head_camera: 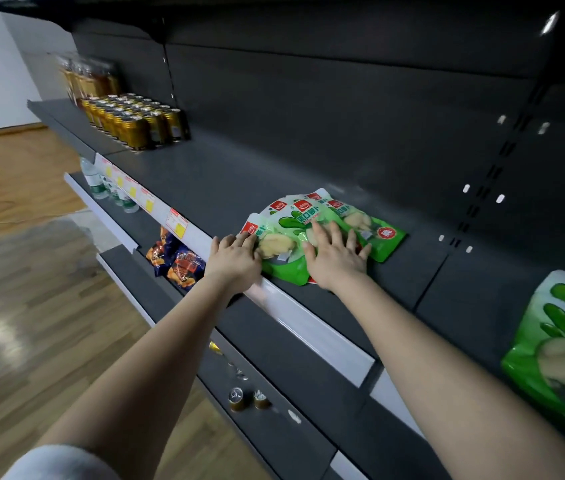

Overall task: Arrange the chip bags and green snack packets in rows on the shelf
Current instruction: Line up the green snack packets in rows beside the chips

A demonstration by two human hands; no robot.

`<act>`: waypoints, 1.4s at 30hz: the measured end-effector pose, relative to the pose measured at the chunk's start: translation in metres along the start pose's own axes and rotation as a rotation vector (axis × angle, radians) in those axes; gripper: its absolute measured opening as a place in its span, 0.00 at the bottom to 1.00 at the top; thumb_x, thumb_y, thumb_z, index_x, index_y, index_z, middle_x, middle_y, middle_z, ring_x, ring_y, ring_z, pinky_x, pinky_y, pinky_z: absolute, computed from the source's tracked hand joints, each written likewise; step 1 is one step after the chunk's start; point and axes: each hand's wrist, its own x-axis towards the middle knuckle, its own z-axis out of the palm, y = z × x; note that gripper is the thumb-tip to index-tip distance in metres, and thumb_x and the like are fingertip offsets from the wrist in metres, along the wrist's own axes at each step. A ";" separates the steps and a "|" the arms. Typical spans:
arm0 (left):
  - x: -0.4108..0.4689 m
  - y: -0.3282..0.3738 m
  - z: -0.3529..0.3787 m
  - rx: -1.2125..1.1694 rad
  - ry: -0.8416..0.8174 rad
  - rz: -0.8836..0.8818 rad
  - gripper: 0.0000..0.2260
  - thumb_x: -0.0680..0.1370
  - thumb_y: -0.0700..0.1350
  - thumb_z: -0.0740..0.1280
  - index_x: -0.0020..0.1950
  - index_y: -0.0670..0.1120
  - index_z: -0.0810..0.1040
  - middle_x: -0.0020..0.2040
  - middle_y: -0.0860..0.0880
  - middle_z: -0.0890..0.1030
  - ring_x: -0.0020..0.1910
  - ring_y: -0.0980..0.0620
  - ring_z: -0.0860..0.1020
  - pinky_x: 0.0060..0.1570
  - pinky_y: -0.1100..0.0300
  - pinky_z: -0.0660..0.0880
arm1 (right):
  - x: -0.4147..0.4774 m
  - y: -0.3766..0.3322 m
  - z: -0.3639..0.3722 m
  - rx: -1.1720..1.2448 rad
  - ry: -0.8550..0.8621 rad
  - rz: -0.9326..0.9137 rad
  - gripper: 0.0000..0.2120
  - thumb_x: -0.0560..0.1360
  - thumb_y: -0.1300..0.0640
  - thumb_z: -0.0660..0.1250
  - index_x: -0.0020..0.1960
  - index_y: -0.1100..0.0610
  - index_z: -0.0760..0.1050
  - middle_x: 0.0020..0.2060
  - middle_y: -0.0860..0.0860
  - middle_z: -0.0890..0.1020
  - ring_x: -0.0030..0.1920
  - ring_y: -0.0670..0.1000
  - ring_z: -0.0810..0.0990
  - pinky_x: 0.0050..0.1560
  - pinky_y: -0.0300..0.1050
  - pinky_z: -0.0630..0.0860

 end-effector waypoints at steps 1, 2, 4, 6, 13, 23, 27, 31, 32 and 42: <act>0.000 0.000 0.000 0.002 0.001 0.001 0.21 0.82 0.51 0.46 0.75 0.49 0.59 0.76 0.50 0.59 0.74 0.46 0.57 0.72 0.51 0.47 | -0.003 0.003 -0.001 0.007 -0.003 0.003 0.26 0.81 0.40 0.42 0.77 0.41 0.41 0.78 0.48 0.44 0.76 0.62 0.43 0.71 0.68 0.41; -0.001 0.000 0.000 0.003 0.004 0.003 0.21 0.82 0.51 0.46 0.75 0.49 0.59 0.76 0.50 0.59 0.74 0.46 0.57 0.71 0.51 0.48 | -0.007 0.005 -0.002 0.011 -0.007 0.004 0.25 0.81 0.41 0.41 0.77 0.41 0.42 0.78 0.48 0.44 0.76 0.62 0.43 0.71 0.68 0.41; -0.001 0.001 0.000 0.005 0.007 0.007 0.21 0.82 0.51 0.46 0.75 0.49 0.59 0.76 0.50 0.59 0.74 0.47 0.57 0.70 0.52 0.48 | -0.014 0.012 -0.005 0.018 -0.019 0.007 0.25 0.81 0.41 0.41 0.77 0.42 0.42 0.78 0.48 0.45 0.76 0.62 0.44 0.71 0.69 0.42; -0.002 0.002 -0.001 0.015 -0.002 0.002 0.21 0.82 0.51 0.45 0.75 0.49 0.59 0.76 0.51 0.59 0.74 0.47 0.57 0.70 0.52 0.50 | -0.020 0.021 -0.007 0.032 -0.028 0.021 0.25 0.81 0.41 0.41 0.77 0.42 0.42 0.78 0.48 0.45 0.76 0.62 0.44 0.71 0.70 0.42; -0.005 0.023 -0.013 0.049 0.019 0.040 0.19 0.82 0.50 0.50 0.72 0.48 0.64 0.73 0.48 0.65 0.75 0.44 0.56 0.73 0.43 0.43 | -0.044 0.074 -0.012 -0.006 -0.069 0.140 0.25 0.81 0.41 0.40 0.77 0.41 0.40 0.78 0.48 0.43 0.76 0.62 0.42 0.71 0.70 0.40; -0.028 0.137 -0.002 -0.227 0.062 0.219 0.22 0.80 0.53 0.57 0.69 0.42 0.63 0.63 0.40 0.75 0.67 0.42 0.69 0.73 0.49 0.51 | -0.086 0.081 -0.029 -0.301 0.004 0.114 0.28 0.80 0.38 0.40 0.77 0.46 0.50 0.74 0.57 0.58 0.71 0.63 0.58 0.69 0.71 0.47; -0.034 0.159 0.002 -0.480 0.066 0.258 0.26 0.77 0.46 0.65 0.72 0.43 0.60 0.55 0.41 0.80 0.58 0.41 0.76 0.62 0.53 0.67 | -0.103 0.097 -0.031 -0.222 0.017 0.119 0.24 0.81 0.42 0.43 0.76 0.43 0.53 0.71 0.58 0.61 0.70 0.62 0.59 0.70 0.71 0.46; -0.034 0.169 0.000 -0.912 0.039 0.124 0.22 0.74 0.36 0.68 0.67 0.44 0.68 0.56 0.42 0.80 0.53 0.41 0.79 0.44 0.58 0.72 | -0.111 0.124 -0.033 0.089 0.031 0.144 0.22 0.82 0.47 0.49 0.76 0.42 0.56 0.75 0.55 0.54 0.71 0.63 0.58 0.73 0.63 0.49; -0.033 0.170 0.000 -1.007 0.010 0.102 0.21 0.74 0.34 0.67 0.66 0.44 0.69 0.56 0.42 0.80 0.52 0.41 0.79 0.43 0.57 0.73 | -0.113 0.130 -0.035 0.171 0.082 0.155 0.23 0.82 0.48 0.51 0.76 0.45 0.55 0.76 0.55 0.52 0.73 0.63 0.57 0.74 0.59 0.50; -0.031 0.200 -0.009 -1.426 -0.210 0.257 0.10 0.76 0.30 0.63 0.52 0.42 0.77 0.48 0.46 0.81 0.50 0.46 0.79 0.49 0.56 0.77 | -0.120 0.153 -0.063 0.813 0.317 0.287 0.42 0.74 0.57 0.71 0.78 0.51 0.49 0.67 0.49 0.73 0.66 0.51 0.72 0.59 0.38 0.66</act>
